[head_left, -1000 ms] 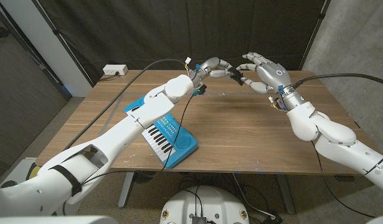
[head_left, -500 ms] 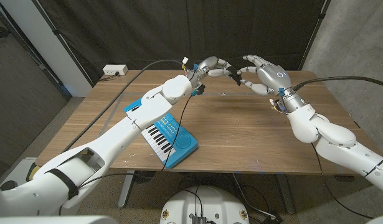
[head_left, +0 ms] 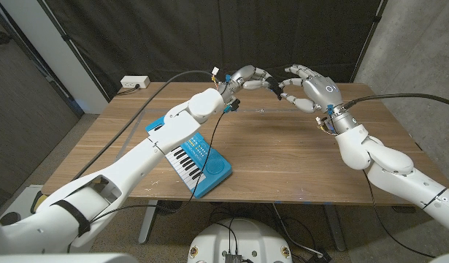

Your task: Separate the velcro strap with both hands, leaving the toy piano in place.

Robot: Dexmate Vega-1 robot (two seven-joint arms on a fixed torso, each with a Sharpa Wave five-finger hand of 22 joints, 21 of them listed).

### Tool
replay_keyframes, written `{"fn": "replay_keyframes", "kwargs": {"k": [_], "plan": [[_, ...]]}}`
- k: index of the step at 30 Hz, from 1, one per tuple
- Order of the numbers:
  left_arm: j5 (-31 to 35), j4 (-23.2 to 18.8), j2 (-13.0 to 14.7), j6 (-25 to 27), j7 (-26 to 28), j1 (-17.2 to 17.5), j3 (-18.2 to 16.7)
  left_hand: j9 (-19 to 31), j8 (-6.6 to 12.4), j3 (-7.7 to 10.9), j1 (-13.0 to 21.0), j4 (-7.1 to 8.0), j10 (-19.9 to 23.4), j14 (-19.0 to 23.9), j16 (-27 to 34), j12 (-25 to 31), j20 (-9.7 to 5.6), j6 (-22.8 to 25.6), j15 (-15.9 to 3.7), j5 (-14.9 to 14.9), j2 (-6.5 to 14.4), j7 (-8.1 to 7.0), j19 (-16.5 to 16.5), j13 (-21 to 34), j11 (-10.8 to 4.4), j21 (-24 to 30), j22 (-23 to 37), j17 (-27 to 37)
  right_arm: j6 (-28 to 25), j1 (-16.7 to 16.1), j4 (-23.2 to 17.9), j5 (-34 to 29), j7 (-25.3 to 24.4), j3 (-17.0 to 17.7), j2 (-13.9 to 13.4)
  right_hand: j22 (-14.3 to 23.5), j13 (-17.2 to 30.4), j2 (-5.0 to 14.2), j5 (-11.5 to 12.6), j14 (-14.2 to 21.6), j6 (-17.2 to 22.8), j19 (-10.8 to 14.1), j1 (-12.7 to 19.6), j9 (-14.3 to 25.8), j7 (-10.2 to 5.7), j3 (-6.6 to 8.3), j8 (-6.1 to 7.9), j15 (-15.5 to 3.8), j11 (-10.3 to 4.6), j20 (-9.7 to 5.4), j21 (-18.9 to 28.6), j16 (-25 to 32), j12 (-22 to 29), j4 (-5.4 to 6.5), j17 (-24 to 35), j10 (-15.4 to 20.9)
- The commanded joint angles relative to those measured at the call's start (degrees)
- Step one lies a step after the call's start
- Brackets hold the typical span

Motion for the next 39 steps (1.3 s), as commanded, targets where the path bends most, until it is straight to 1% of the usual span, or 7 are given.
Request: {"fn": "replay_keyframes", "kwargs": {"k": [1, 7, 13, 16, 24, 34, 39], "plan": [[-1.24, 0.21, 0.14, -2.21, -0.44, 0.41, -0.65, 0.21, 0.38, 0.41, -0.14, -0.04, 0.07, 0.09, -0.05, 0.03, 0.24, 1.7, -0.14, 0.18, 0.38, 2.02, 0.24, 0.27, -0.43, -0.15, 0.12, 0.14, -1.42, 1.11, 0.72, -2.07, -0.32, -1.15, 0.38, 0.28, -0.16, 0.05, 0.16, 0.59, 1.02, 0.62, -0.57, 0.04, -0.09, -0.21, 0.17, -2.61, 0.12, -0.46, 0.25, 0.2, 0.28, 0.02, 0.32, 0.7], [-1.69, 0.48, -0.04, -3.03, -0.4, 0.52, -0.91, 0.29, 0.37, 0.42, -0.38, 0.09, -0.05, -0.02, -0.14, -0.03, 0.25, 1.6, -0.21, 0.17, 0.39, 1.96, 0.26, 0.35, -0.41, -0.24, 0.13, 0.15, -1.19, 1.63, 1.2, -2.45, -1.25, -1.52, 0.57, 0.34, -0.53, 0.53, 0.14, 0.74, 2.35, 0.71, -0.41, 0.19, -0.09, -0.06, 0.79, -2.73, 0.05, -0.78, 0.22, 0.18, 0.04, -0.04, 0.46, 0.34], [-2.45, 1.11, -0.23, -3.71, -0.98, 0.37, -0.99, 0.21, 0.37, 0.5, -0.51, 0.1, -0.02, 0.01, -0.22, -0.01, 0.3, 1.75, -0.15, 0.18, 0.33, 1.96, 0.26, 0.46, -0.31, -0.35, 0.13, 0.1, 0.08, 2.29, 3.16, -3.54, -5.93, -2.03, 1.58, 0.82, -2.59, 1.32, -0.38, 6.11, 9.22, 3.86, 0.12, 0.3, 0.01, -0.22, 3.61, -4.42, -1.95, -4.15, 1.34, 1.56, 1.84, -0.62, 1.02, 6.3], [-2.51, 1.44, -0.4, -3.66, -1.01, 0.24, -0.88, 0.24, 0.35, 0.52, -0.45, 0.04, 0.12, -0.02, -0.19, 0.0, 0.31, 1.69, -0.19, 0.18, 0.36, 1.99, 0.27, 0.42, -0.32, -0.39, 0.14, 0.18, 0.81, 2.43, 3.79, -3.38, -7.4, -2.11, 1.82, 1.17, -3.42, 1.75, -0.57, 8.34, 12.78, 4.75, 0.14, 0.3, -0.04, -0.39, 5.13, -5.63, -2.06, -4.87, 1.88, 2.24, 2.43, -0.64, 1.54, 8.43], [-2.7, 2.57, -1.02, -3.53, -1.23, -0.38, -0.49, 0.35, 0.45, 0.57, -0.49, -0.01, 0.2, 0.03, -0.17, 0.02, 0.39, 1.81, -0.22, 0.19, 0.36, 1.94, 0.27, 0.48, -0.28, -0.49, 0.14, 0.24, 3.4, 2.58, 4.98, -1.22, -8.63, -1.87, 1.7, 1.53, -3.92, 1.83, -0.52, 11.41, 15.97, 6.0, 0.69, -0.37, 0.09, -0.36, 6.28, -6.93, -2.31, -5.58, 2.7, 3.14, 3.26, -1.12, 2.12, 10.7], [-3.6, 3.68, -1.76, -2.42, -0.2, -0.39, -0.87, 0.46, 0.42, 0.69, -0.59, -0.01, 0.1, 0.05, -0.24, -0.11, 0.45, 1.62, -0.13, 0.19, 0.38, 1.98, 0.27, 0.43, -0.35, -0.63, 0.15, 0.22, 6.46, 2.96, 6.56, 1.13, -8.13, -2.18, 1.69, 1.88, -3.33, 3.44, 0.08, 12.66, 14.53, 6.61, 1.31, 0.36, 0.38, 0.92, 6.75, -6.77, -1.47, -5.62, 3.4, 3.2, 4.25, -1.28, 2.82, 12.0], [-3.77, 3.91, -1.93, -2.07, 0.33, -0.4, -0.85, 0.44, 0.38, 0.75, -0.64, 0.0, 0.08, 0.13, -0.25, -0.14, 0.46, 1.6, -0.12, 0.19, 0.41, 2.02, 0.3, 0.43, -0.16, -0.68, 0.16, 0.21, 8.65, 3.35, 7.96, 1.65, -9.62, -2.66, 2.37, 2.09, -1.6, 5.12, 3.07, 14.37, 11.69, 7.2, 0.53, 3.47, 0.53, 2.29, 8.21, -6.99, -1.0, -6.24, 4.1, 3.45, 4.84, -0.84, 3.45, 10.93]]}}
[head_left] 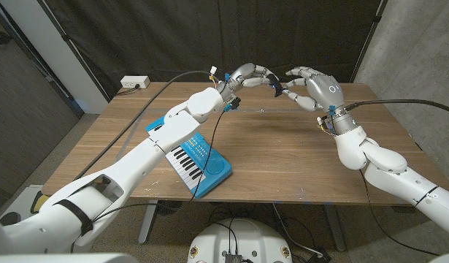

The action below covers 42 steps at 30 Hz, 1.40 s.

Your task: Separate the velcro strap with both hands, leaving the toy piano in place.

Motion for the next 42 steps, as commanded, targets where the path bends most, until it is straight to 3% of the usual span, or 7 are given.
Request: {"fn": "replay_keyframes", "kwargs": {"k": [1, 2, 4, 9, 14, 25, 42], "plan": [[-0.76, 0.99, -0.69, 1.26, 1.3, -0.11, -0.15, 0.21, 0.14, 0.28, -0.16, -0.04, 0.16, 0.1, -0.03, -0.05, 0.46, 1.8, -0.15, 0.43, 0.1, 1.79, 0.32, 0.18, -0.16, -0.24, 0.16, 0.24, 4.22, 0.66, 2.82, 1.61, -2.58, -0.82, 1.16, 0.26, 1.96, 2.22, 3.31, 1.61, -1.46, 1.16, -0.57, 3.49, 0.08, 1.71, 2.35, -6.78, 0.4, -0.73, 1.06, 0.3, 0.86, 0.13, 0.76, -0.96], [-0.8, 1.04, -0.74, 1.35, 1.46, -0.1, -0.19, 0.22, 0.14, 0.3, -0.13, -0.06, 0.17, 0.05, -0.04, -0.06, 0.46, 1.79, -0.12, 0.44, 0.14, 1.82, 0.33, 0.17, -0.23, -0.26, 0.16, 0.26, 4.34, 0.65, 3.24, 1.12, -3.73, -0.93, 1.54, 0.27, 2.12, 2.25, 3.56, 1.89, -1.53, 1.2, -0.57, 3.8, 0.07, 1.83, 2.57, -6.96, 0.37, -0.79, 1.11, 0.37, 0.91, 0.1, 0.81, -1.05], [-0.89, 1.03, -0.82, 1.54, 1.92, 0.0, -0.32, 0.2, 0.17, 0.32, -0.14, -0.09, 0.26, 0.07, -0.06, -0.07, 0.45, 1.9, -0.16, 0.44, 0.09, 1.8, 0.36, 0.11, -0.25, -0.27, 0.17, 0.24, 4.95, 0.59, 3.67, 1.1, -4.68, -0.92, 1.69, 0.35, 3.5, 2.34, 5.66, 3.35, -2.4, 2.09, -0.55, 6.37, 0.18, 2.8, 4.29, -7.33, 0.49, -1.79, 1.81, 0.64, 1.44, -0.23, 1.22, -1.62], [-1.1, 1.07, -0.87, 1.95, 3.05, 0.2, -0.78, 0.15, 0.12, 0.34, -0.19, -0.09, 0.25, 0.12, -0.03, -0.14, 0.45, 1.91, -0.04, 0.43, 0.12, 1.82, 0.42, 0.05, -0.25, -0.31, 0.17, 0.29, 5.54, 0.29, 4.35, 1.28, -5.78, -0.68, 1.77, 0.48, 5.11, 2.13, 7.88, 4.26, -3.34, 3.08, -0.75, 9.19, 0.63, 3.65, 6.17, -7.98, 0.58, -2.58, 2.67, 0.61, 2.29, -0.49, 1.72, -1.88], [-1.31, 1.24, -0.97, 2.32, 3.9, 0.2, -1.04, 0.05, 0.09, 0.39, -0.14, -0.21, 0.15, 0.21, -0.02, -0.1, 0.36, 2.01, -0.04, 0.43, 0.04, 1.91, 0.49, 0.24, -0.33, -0.36, 0.18, 0.31, 5.64, 0.15, 4.8, 0.74, -6.63, -0.58, 1.68, 0.65, 7.21, 2.3, 10.94, 6.02, -4.23, 3.16, -0.79, 12.68, 2.15, 4.89, 8.57, -8.66, 0.35, -3.0, 3.32, 0.92, 3.55, -0.72, 2.54, -2.06], [-2.07, 1.23, -1.1, 2.42, 6.23, 1.03, -2.02, 0.09, 0.05, 0.42, -0.25, -0.25, 0.2, 0.22, -0.03, -0.16, 0.43, 1.95, -0.06, 0.42, 0.01, 1.82, 0.6, 0.2, -0.34, -0.47, 0.18, 0.39, 5.16, 0.11, 5.93, -0.88, -8.62, -0.83, 1.46, 0.74, 10.78, 1.89, 16.19, 7.26, -5.34, 2.76, -1.55, 18.19, 2.83, 6.6, 12.41, -9.63, -0.33, -3.6, 4.16, 0.9, 5.75, -0.79, 4.24, -2.09], [-5.85, 0.4, -0.91, 1.65, 8.85, 3.62, -4.62, 0.13, 0.0, 0.5, -0.47, -0.2, 0.31, 0.15, -0.11, -0.26, 0.44, 1.92, -0.03, 0.39, 0.05, 1.7, 0.65, 0.09, -0.12, -0.66, 0.2, 0.44, 6.54, 0.83, 8.16, -2.83, -14.08, -1.42, 1.4, 0.81, 13.96, 1.35, 20.27, 8.84, -6.47, 2.32, -2.3, 22.8, 2.79, 8.28, 15.52, -10.11, -0.96, -4.03, 5.02, 1.0, 7.82, -1.03, 5.99, -1.66]]}}
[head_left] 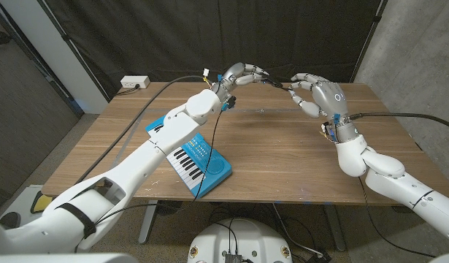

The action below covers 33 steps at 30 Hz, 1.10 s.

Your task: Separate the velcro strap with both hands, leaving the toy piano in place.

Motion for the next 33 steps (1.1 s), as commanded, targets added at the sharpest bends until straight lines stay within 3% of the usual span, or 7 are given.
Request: {"fn": "replay_keyframes", "kwargs": {"k": [1, 15, 26, 28, 30, 31, 33], "plan": [[-2.47, -0.8, 0.29, -0.48, 2.21, 1.83, -1.83, 0.14, 0.25, 0.32, 0.1, -0.02, 0.28, 0.18, -0.11, -0.27, 0.21, 1.99, -0.03, 0.35, 0.55, 1.7, 0.47, 0.13, -0.23, -0.22, 0.2, 0.16, 0.8, 0.46, 1.39, -1.22, -3.7, -0.36, -0.09, 0.29, 0.65, -0.19, 0.86, 0.9, -0.15, -0.18, -0.53, 19.26, -0.2, 4.11, 8.92, -9.73, -0.29, -3.11, 0.41, 0.33, 0.87, 1.48, 0.5, 0.35], [-3.29, -0.87, 0.48, -0.61, 2.87, 2.14, -1.61, 0.14, 0.18, 0.35, -0.03, -0.05, 0.29, 0.08, -0.14, -0.41, 0.24, 1.91, -0.07, 0.32, 0.57, 1.81, 0.42, 0.03, -0.34, -0.43, 0.21, 0.28, 0.37, 1.36, 2.66, -2.72, -6.7, -1.1, 0.51, 0.4, 2.81, -0.76, 2.5, 2.14, -1.32, 0.01, -1.61, 21.72, -1.68, 5.02, 10.39, -9.69, -0.52, -3.54, 1.29, 0.39, 2.24, 1.7, 1.72, 0.77], [-3.67, -0.95, 0.87, -0.32, 2.2, 2.01, -1.18, -0.02, 0.06, 0.4, -0.15, -0.04, 0.29, -0.09, -0.26, -0.6, 0.28, 1.91, -0.02, 0.32, 0.59, 1.86, 0.41, -0.21, -0.46, -0.56, 0.23, 0.3, -1.34, 2.03, 1.8, -3.39, -5.83, -2.08, 1.22, 0.69, 5.78, -2.69, -1.32, 1.5, -2.5, -0.58, -4.64, 16.74, -3.09, 4.23, 7.45, -8.71, -0.46, -2.69, 2.57, -0.15, 4.45, 2.18, 4.15, 1.82], [-3.56, -1.07, 0.99, -0.28, 2.16, 1.96, -1.12, -0.02, 0.09, 0.41, -0.12, -0.08, 0.35, -0.07, -0.23, -0.56, 0.27, 2.02, 0.02, 0.31, 0.6, 1.89, 0.42, -0.18, -0.46, -0.58, 0.23, 0.33, -1.17, 2.15, 1.89, -2.94, -6.03, -2.23, 1.61, 0.79, 6.41, -3.21, -4.15, 0.87, -3.69, -0.85, -5.31, 15.05, -3.35, 3.33, 5.99, -8.29, -0.36, -2.22, 2.94, -0.06, 4.76, 2.27, 5.19, 1.7], [-3.54, -1.28, 1.17, -0.09, 2.09, 1.96, -1.1, -0.02, 0.06, 0.44, -0.17, -0.06, 0.35, 0.05, -0.22, -0.6, 0.29, 1.97, 0.08, 0.31, 0.58, 1.82, 0.42, -0.22, -0.33, -0.61, 0.23, 0.3, -1.25, 2.06, 1.65, -2.53, -5.62, -2.24, 1.66, 0.84, 7.14, -4.48, -12.13, 0.07, -9.62, -1.22, -5.98, 11.21, -3.53, 1.15, 0.81, -8.65, -0.35, -2.3, 3.71, 0.08, 5.13, 2.19, 6.85, 1.74], [-3.59, -1.35, 1.25, 0.07, 2.01, 1.97, -1.1, -0.02, 0.05, 0.43, -0.18, -0.07, 0.29, 0.05, -0.22, -0.61, 0.27, 1.93, 0.09, 0.31, 0.57, 1.85, 0.42, -0.19, -0.32, -0.62, 0.23, 0.3, -0.75, 2.16, 1.78, -2.12, -5.68, -2.29, 1.69, 0.76, 7.2, -4.8, -14.24, -0.07, -11.88, -0.96, -6.0, 9.47, -3.48, 0.95, -1.56, -8.48, -0.25, -2.13, 4.13, -0.46, 5.14, 2.13, 6.72, 1.77], [-3.99, -1.08, 1.29, 0.18, 1.53, 2.02, -1.01, -0.02, 0.05, 0.43, -0.23, -0.04, 0.39, 0.03, -0.23, -0.61, 0.29, 1.97, 0.13, 0.3, 0.59, 1.87, 0.43, -0.23, -0.31, -0.64, 0.23, 0.32, -0.29, 2.09, 1.66, -1.28, -5.24, -2.23, 1.7, 0.63, 6.3, -5.9, -15.71, -0.44, -13.72, -0.15, -6.75, 7.98, -3.46, 0.22, -3.57, -8.34, 0.19, -1.93, 4.68, -0.95, 4.12, 2.27, 6.48, 0.99]]}}
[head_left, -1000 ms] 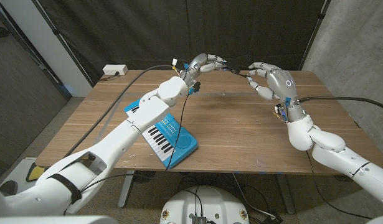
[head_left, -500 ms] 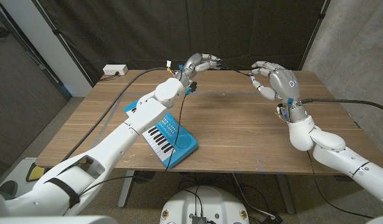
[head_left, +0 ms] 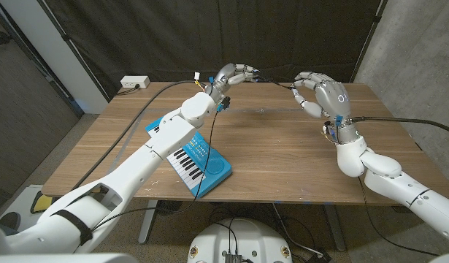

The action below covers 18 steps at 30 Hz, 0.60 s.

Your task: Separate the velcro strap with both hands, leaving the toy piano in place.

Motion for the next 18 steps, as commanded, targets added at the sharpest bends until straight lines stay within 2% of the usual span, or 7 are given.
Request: {"fn": "replay_keyframes", "kwargs": {"k": [1, 4, 5, 7, 10, 13, 18], "plan": [[-0.93, 0.1, 0.44, 0.68, -1.4, -0.07, 0.52, 0.22, 0.04, 0.44, 0.03, -0.09, 0.33, 0.03, 0.0, -0.13, 0.28, 1.82, 0.08, 0.34, 0.25, 1.76, 0.44, -0.05, -0.36, -0.08, 0.24, 0.31, -0.07, 0.28, -0.67, 1.48, 0.83, -0.5, 0.75, 0.01, -1.09, -3.13, -5.37, -1.42, -5.63, 0.98, -1.28, -3.1, 0.28, -1.9, -6.1, -8.09, 0.83, -1.57, 1.35, -1.21, -1.28, 0.28, 0.09, -0.66], [-1.29, 0.74, 0.32, 0.55, -1.94, -0.2, 0.72, 0.22, 0.04, 0.47, 0.04, -0.1, 0.3, -0.06, -0.03, -0.2, 0.34, 1.85, 0.12, 0.34, 0.31, 1.8, 0.42, -0.13, -0.28, -0.13, 0.24, 0.35, -0.73, -0.17, -1.46, 1.98, 1.86, -0.17, 0.68, -0.17, -2.33, -3.81, -6.13, -2.79, -7.66, 1.39, -1.64, -4.7, 0.32, -2.4, -8.31, -7.28, 1.68, -1.35, 1.74, -2.02, -3.15, 0.35, -0.43, -2.43], [-1.39, 0.82, 0.31, 0.52, -1.99, -0.2, 0.71, 0.19, 0.04, 0.46, 0.07, -0.14, 0.26, -0.1, -0.02, -0.19, 0.35, 1.88, 0.16, 0.34, 0.31, 1.92, 0.41, -0.09, -0.17, -0.14, 0.24, 0.39, -1.02, -0.34, -1.8, 2.08, 2.29, -0.04, 0.59, -0.34, -3.32, -3.97, -6.5, -3.47, -9.87, 1.38, -1.84, -5.86, 0.33, -2.64, -10.2, -6.86, 2.23, -1.23, 1.89, -2.47, -4.2, 0.47, -0.88, -2.77], [-1.47, 0.73, 0.46, 0.54, -1.95, -0.11, 0.59, 0.16, 0.01, 0.42, 0.02, -0.11, 0.19, -0.12, 0.01, -0.19, 0.39, 1.87, 0.13, 0.33, 0.33, 1.89, 0.38, -0.03, -0.32, -0.18, 0.24, 0.45, -0.89, -0.53, -2.17, 2.58, 3.06, 0.14, 0.32, -0.56, -4.47, -4.8, -6.95, -3.85, -14.39, 1.28, -2.78, -7.15, 0.7, -3.4, -13.09, -6.42, 2.66, -0.71, 2.0, -2.88, -5.51, 0.77, -1.53, -3.4], [-1.4, 0.19, 0.93, 0.74, -1.8, 0.07, 0.39, 0.2, 0.03, 0.48, 0.02, -0.13, 0.13, -0.06, -0.02, -0.23, 0.41, 1.88, 0.14, 0.34, 0.33, 1.89, 0.42, -0.03, -0.34, -0.19, 0.25, 0.4, -0.92, -0.72, -2.63, 3.47, 4.44, 0.37, 0.2, -0.79, -5.6, -5.3, -7.53, -5.26, -18.25, 0.88, -4.31, -8.27, 0.58, -4.21, -15.51, -5.83, 3.39, -0.16, 1.95, -3.54, -6.81, 1.4, -2.05, -4.08], [-0.79, -1.03, 1.63, 1.5, -1.0, 0.5, 0.22, 0.16, 0.02, 0.49, 0.02, -0.16, 0.18, -0.09, -0.03, -0.23, 0.4, 1.94, 0.15, 0.33, 0.31, 1.91, 0.41, -0.05, -0.35, -0.23, 0.25, 0.42, -0.62, -0.76, -2.71, 4.56, 5.21, 0.56, 0.47, -0.94, -6.26, -5.56, -7.9, -6.14, -19.71, 0.57, -5.73, -8.86, 0.5, -4.86, -16.45, -5.3, 3.76, 0.49, 1.85, -3.88, -7.62, 2.05, -2.32, -4.64], [0.82, -4.44, 3.52, 3.32, 1.22, 2.08, -0.47, 0.17, 0.01, 0.53, 0.01, -0.19, 0.23, -0.09, -0.05, -0.35, 0.41, 1.93, 0.12, 0.33, 0.32, 2.03, 0.4, -0.24, -0.32, -0.29, 0.25, 0.42, -1.16, -0.66, -2.66, 6.03, 5.67, 0.76, 2.02, -1.17, -7.16, -4.95, -8.52, -6.94, -18.63, -1.05, -8.76, -9.63, 0.88, -5.79, -16.43, -4.38, 4.6, 0.87, 1.18, -4.06, -8.56, 3.78, -2.59, -5.09]]}}
